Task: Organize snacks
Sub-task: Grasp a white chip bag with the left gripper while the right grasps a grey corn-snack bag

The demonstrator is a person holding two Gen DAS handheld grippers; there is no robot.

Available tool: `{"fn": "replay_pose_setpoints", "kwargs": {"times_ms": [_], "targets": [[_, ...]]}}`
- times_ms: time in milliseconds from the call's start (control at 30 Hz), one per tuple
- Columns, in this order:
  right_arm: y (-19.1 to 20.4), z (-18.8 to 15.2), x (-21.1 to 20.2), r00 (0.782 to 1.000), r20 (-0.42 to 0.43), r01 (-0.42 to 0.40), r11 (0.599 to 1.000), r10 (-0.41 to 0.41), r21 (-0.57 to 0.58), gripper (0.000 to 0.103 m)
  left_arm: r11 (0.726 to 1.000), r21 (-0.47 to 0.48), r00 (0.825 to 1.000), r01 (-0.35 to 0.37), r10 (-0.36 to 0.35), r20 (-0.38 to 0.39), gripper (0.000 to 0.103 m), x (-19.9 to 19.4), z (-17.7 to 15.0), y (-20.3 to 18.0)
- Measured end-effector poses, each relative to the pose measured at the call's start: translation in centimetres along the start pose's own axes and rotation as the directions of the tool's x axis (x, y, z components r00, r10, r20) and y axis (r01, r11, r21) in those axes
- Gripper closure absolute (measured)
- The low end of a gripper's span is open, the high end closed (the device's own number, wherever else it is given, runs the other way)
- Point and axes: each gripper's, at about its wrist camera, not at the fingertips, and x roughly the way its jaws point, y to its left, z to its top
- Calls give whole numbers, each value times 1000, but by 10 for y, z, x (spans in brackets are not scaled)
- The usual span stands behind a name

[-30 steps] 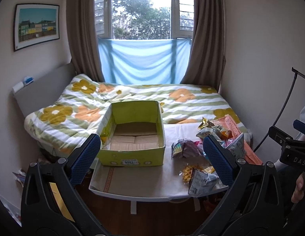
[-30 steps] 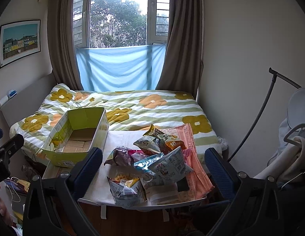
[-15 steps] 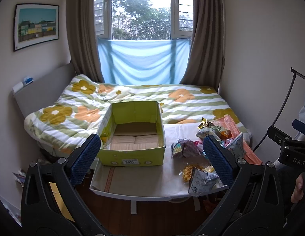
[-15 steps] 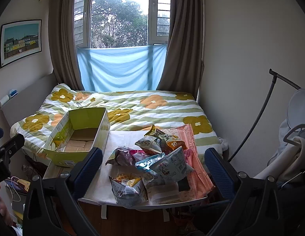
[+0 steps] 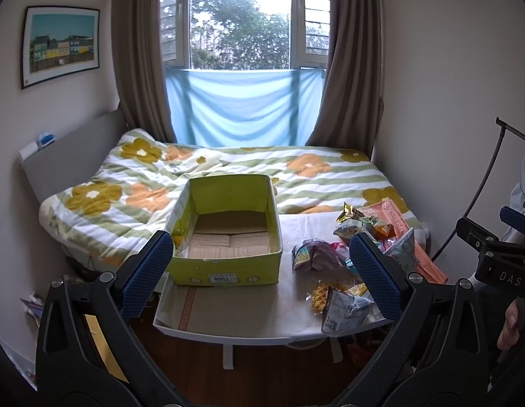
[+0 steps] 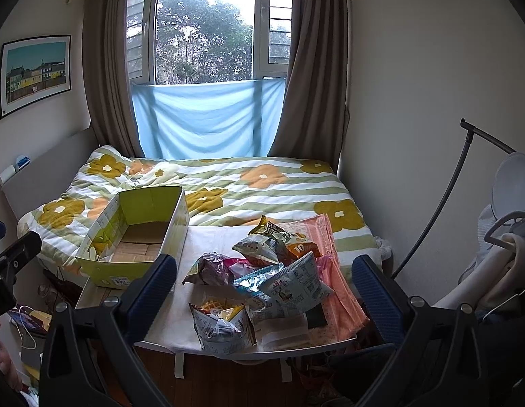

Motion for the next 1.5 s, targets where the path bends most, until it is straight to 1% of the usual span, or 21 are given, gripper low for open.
{"fn": "replay_pose_setpoints", "kwargs": {"times_ms": [800, 867, 1000, 1067, 1133, 1233, 1333, 1367, 1433, 1500], "targets": [[3, 1, -3, 1000, -1, 0, 1000, 0, 0, 0, 1000, -4, 1000, 3, -3, -6, 0, 0, -2, 0], [4, 2, -4, 1000, -6, 9, 1000, -9, 0, 0, 1000, -12, 999, 19, -19, -31, 0, 4, -1, 0], [-2, 1, -3, 998, -39, 43, 999, -43, 24, 0, 999, 2, 995, 49, -48, -88, 0, 17, -3, -2], [-10, -3, 1, 995, -67, 71, 997, -68, 43, 0, 997, 5, 989, 78, -76, -123, 0, 27, -9, -4], [-20, -10, 8, 991, -102, 95, 993, -88, 64, 0, 994, 1, 980, 114, -112, -164, 0, 39, -19, -8], [-39, -25, 18, 984, -150, 111, 989, -96, 94, 0, 988, -1, 960, 157, -152, -233, 0, 60, -37, -22], [-53, -36, 34, 979, -179, 113, 989, -94, 97, 0, 982, 8, 944, 188, -179, -278, 0, 78, -56, -43], [-59, -39, 44, 978, -193, 101, 991, -82, 91, 0, 981, 11, 939, 194, -182, -293, 0, 84, -62, -49], [-66, -42, 60, 974, -216, 84, 993, -65, 78, 0, 979, 26, 925, 201, -180, -335, 0, 99, -78, -68], [-74, -47, 79, 973, -228, 54, 997, -39, 60, 0, 979, 42, 915, 199, -170, -365, 0, 114, -92, -86]]}}
